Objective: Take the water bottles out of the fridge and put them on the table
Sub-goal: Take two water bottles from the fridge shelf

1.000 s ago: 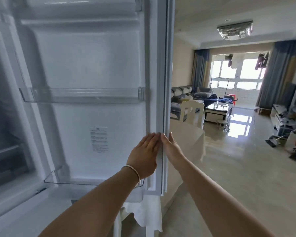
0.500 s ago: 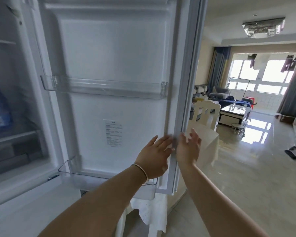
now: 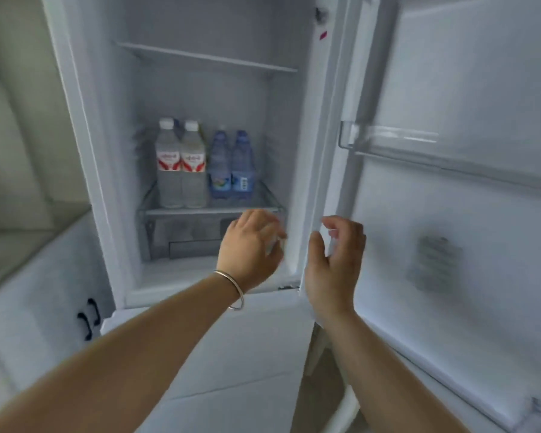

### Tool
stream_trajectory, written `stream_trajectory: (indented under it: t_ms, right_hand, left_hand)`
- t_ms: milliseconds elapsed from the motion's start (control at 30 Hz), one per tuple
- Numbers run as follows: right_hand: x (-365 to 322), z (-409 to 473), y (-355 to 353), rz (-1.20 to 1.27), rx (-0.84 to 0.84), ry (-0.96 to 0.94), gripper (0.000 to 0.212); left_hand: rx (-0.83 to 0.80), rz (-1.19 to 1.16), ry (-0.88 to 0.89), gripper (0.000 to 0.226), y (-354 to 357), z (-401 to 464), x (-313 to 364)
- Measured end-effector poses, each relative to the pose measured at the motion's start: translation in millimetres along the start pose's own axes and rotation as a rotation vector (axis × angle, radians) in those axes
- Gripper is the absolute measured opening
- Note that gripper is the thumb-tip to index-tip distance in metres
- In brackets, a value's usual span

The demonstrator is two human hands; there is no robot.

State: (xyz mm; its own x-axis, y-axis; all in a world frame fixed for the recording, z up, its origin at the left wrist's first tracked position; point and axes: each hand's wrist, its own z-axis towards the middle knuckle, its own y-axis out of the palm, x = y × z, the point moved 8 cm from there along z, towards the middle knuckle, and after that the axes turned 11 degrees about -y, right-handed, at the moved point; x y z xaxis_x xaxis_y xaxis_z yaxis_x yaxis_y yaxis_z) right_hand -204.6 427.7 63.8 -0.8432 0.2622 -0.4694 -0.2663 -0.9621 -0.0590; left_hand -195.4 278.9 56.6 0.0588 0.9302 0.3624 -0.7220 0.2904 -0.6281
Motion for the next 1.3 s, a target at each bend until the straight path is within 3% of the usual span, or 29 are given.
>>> stream_trajectory:
  t_ms: [133, 300, 400, 534, 700, 867, 1067, 1301]
  right_hand:
    - [21.6, 3.2, 120.1, 0.003, -0.162, 0.080, 0.029]
    - [63.5, 8.1, 246.2, 0.047, -0.398, 0.269, 0.036]
    - [89.0, 9.4, 297.7, 0.082, -0.507, 0.339, 0.043]
    - [111.3, 23.2, 358.6, 0.195, -0.646, 0.429, 0.052]
    - [123.5, 43.5, 419.6, 0.473, -0.709, 0.427, 0.053]
    - [127.6, 61.5, 452.0, 0.547, -0.639, 0.304, 0.043]
    - [143.8, 50.3, 467.7, 0.382, -0.539, 0.287, 0.082]
    - [131.2, 55.4, 448.5, 0.426, -0.392, 0.248, 0.062]
  left_hand:
    - [0.077, -0.021, -0.196, 0.024, -28.8, 33.8, -108.3]
    - [0.124, -0.093, -0.469, 0.043, -41.9, 80.4, -223.9]
    - [0.091, -0.215, -0.684, 0.053, -22.8, 99.8, -280.6]
    - [0.134, -0.466, -0.771, 0.064, 26.0, 124.3, -347.5]
    - [0.344, -0.575, -0.840, 0.074, 23.5, 146.1, -347.7]
    - [0.447, -0.585, -0.860, 0.064, 36.0, 166.1, -359.0]
    - [0.451, -0.687, -0.942, 0.049, 49.0, 167.3, -377.2]
    - [0.423, -0.682, -0.926, 0.048, 35.3, 164.0, -364.8]
